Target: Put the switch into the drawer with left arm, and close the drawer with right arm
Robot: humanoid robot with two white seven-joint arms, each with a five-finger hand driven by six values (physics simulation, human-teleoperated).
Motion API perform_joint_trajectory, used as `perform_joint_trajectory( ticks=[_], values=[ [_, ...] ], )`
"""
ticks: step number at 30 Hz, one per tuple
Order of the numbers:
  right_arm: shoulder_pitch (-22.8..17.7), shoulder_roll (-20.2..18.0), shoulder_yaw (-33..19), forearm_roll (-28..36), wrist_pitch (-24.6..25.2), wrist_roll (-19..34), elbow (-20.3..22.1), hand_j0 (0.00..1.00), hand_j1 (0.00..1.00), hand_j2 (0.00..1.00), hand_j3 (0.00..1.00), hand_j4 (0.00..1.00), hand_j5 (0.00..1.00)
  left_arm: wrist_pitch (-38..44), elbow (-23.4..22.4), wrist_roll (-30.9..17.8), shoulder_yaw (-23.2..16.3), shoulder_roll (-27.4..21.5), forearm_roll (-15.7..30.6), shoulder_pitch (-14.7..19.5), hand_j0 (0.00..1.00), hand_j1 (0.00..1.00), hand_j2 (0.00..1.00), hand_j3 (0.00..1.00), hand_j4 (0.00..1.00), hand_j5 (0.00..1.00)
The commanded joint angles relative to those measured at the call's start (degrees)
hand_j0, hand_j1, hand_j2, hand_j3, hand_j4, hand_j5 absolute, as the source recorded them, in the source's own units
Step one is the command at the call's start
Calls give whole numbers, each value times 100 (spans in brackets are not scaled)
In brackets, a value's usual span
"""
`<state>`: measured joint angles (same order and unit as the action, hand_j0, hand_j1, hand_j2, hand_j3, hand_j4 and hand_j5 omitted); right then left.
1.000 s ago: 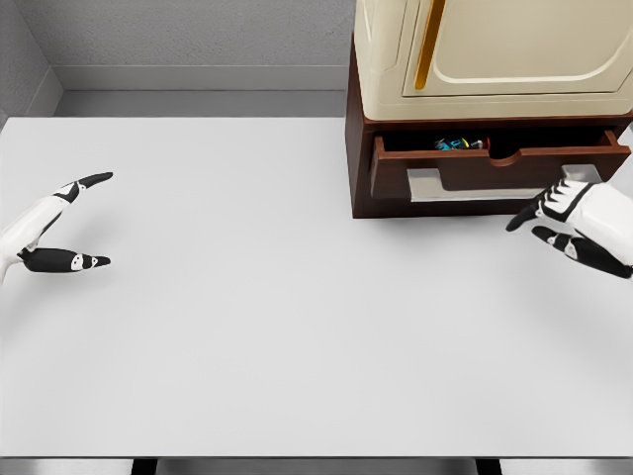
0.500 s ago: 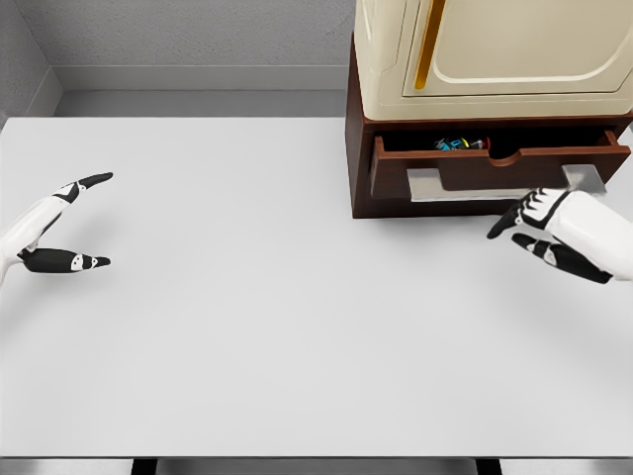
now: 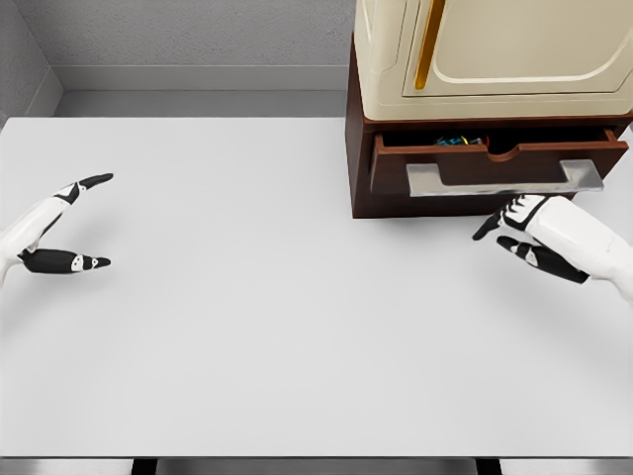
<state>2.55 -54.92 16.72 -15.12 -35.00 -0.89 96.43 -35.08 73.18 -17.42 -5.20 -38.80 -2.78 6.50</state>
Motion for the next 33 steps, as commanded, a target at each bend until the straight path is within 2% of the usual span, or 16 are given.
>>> perform_joint_trajectory(
  ticks=[1, 7, 8, 15, 22, 25, 33],
  values=[
    [26, 52, 68, 26, 0, 80, -19, 53, 53, 53, 53, 53, 53, 8, 3, 2, 1, -4, 41, 0, 100, 100, 100, 100, 100, 100],
    [378, 61, 235, 35, 0, 80, -142, 53, 53, 53, 53, 53, 53, 8, 12, 2, 1, -4, 41, -9, 100, 100, 100, 100, 100, 100],
    [413, 183, 244, 35, 0, 80, -177, 53, 53, 53, 53, 53, 53, 8, 12, 2, 10, -4, 50, -9, 100, 100, 100, 100, 100, 100],
    [993, 280, 719, 26, 0, 89, -467, 54, 54, 54, 54, 54, 54, 8, 30, 2, 10, -13, 50, -35, 100, 100, 100, 100, 100, 100],
    [1266, 316, 842, 26, 0, 89, -555, 54, 54, 54, 54, 54, 54, 8, 12, 2, 10, -13, 50, -35, 100, 100, 100, 100, 100, 100],
    [1450, 509, 1017, -26, 0, 98, -766, 54, 54, 54, 54, 54, 54, 8, 21, 2, 10, -22, 41, -35, 100, 100, 100, 100, 100, 100],
    [1582, 544, 1061, -53, 0, 89, -889, 55, 55, 55, 55, 55, 55, 8, 3, 2, 10, -22, 50, -35, 100, 100, 100, 100, 100, 100]
  ],
)
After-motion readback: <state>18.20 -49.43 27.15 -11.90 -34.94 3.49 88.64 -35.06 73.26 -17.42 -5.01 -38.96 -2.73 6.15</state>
